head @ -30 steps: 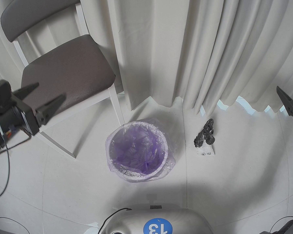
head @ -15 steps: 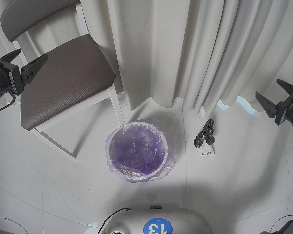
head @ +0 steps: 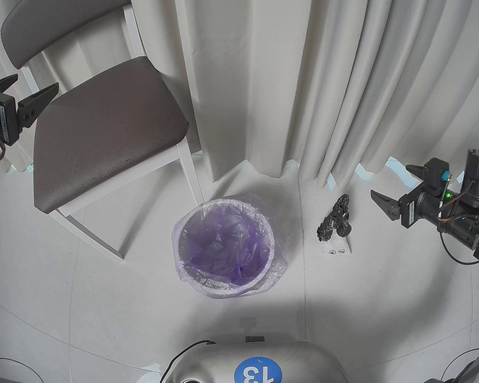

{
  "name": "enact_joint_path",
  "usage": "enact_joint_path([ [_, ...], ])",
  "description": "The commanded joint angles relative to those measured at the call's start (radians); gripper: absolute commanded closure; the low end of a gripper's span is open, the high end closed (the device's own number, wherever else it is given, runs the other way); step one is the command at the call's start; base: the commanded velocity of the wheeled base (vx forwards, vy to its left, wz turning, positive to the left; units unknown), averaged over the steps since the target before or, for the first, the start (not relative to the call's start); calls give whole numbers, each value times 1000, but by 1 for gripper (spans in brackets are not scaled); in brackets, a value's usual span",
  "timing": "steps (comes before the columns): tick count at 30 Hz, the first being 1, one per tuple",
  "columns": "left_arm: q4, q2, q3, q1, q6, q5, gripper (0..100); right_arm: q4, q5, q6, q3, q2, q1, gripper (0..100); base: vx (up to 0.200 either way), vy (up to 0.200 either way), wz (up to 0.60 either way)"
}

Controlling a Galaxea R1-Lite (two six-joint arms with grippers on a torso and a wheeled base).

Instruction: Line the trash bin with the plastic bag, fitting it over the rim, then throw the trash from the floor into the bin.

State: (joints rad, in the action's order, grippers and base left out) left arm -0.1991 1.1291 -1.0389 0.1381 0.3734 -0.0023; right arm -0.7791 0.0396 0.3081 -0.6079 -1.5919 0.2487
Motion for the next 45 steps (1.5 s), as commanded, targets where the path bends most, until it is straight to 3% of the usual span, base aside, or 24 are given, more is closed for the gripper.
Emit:
enact_joint_path([
  [1, 7, -5, -3, 3, 16, 47, 0, 3, 0, 6, -36, -189, 1, 0, 0, 0, 0],
  [9, 1, -15, 31, 0, 25, 61, 0, -6, -7, -7, -150, -413, -8, 0, 0, 0, 0],
  [16, 0, -17, 51, 5, 56, 58, 0, -45, -9, -182, -355, -686, -20, 0, 0, 0, 0],
  [19, -2, -19, 56, 3, 56, 56, 0, -80, -9, -219, -418, -770, -22, 0, 0, 0, 0],
  [24, -14, -11, 50, 3, 56, 54, 0, -109, -6, -236, -497, -861, -36, 0, 0, 0, 0],
  [25, -31, -3, 50, 6, 58, 50, 0, -169, -9, -244, -533, -924, -42, 0, 0, 0, 0],
  [31, -40, 3, 48, 5, 58, 48, 0, -186, -15, -245, -586, -950, -68, 0, 0, 0, 0],
  [35, -40, 0, 59, 6, 58, 47, 0, -224, -72, -236, -639, -965, -91, 0, 0, 0, 0],
  [45, -43, 14, 39, 49, 76, 48, 0, -247, -101, -245, -808, -1099, -117, 0, 0, 0, 0],
])
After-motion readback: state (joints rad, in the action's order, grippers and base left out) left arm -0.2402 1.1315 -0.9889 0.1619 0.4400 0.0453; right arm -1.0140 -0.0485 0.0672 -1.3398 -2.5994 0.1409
